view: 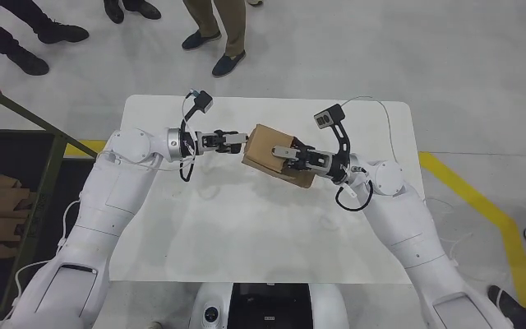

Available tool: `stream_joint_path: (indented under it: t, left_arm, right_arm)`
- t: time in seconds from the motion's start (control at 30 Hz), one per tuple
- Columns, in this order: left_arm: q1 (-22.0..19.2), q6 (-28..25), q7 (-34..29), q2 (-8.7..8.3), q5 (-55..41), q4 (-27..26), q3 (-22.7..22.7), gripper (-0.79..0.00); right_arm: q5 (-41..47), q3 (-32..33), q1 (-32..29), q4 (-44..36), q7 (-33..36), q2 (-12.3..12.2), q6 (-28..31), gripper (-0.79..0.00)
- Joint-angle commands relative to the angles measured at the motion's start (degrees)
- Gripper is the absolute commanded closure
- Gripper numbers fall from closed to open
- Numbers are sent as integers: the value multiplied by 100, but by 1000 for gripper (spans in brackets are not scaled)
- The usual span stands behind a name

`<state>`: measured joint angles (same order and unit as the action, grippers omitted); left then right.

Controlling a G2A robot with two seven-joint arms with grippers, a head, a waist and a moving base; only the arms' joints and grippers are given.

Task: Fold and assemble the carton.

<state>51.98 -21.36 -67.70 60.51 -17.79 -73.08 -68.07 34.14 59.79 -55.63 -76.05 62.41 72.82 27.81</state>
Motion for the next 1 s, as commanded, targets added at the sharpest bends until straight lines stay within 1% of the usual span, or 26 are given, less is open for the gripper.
stream_joint_path:
  t: [0.0, 0.5, 0.97]
  left_arm:
    - [0, 13, -46, -6, 15, -9, 13, -785]
    - [17, 7, -268, -25, -231, -112, 64, -785]
    - [-78, 49, -260, -32, -145, 72, 153, -785]
  right_arm:
    - [22, -6, 3, 3, -3, 5, 2, 0]
    - [134, -94, 68, 134, 7, 53, -18, 0]
    - [303, -132, 84, 190, 80, 94, 11, 0]
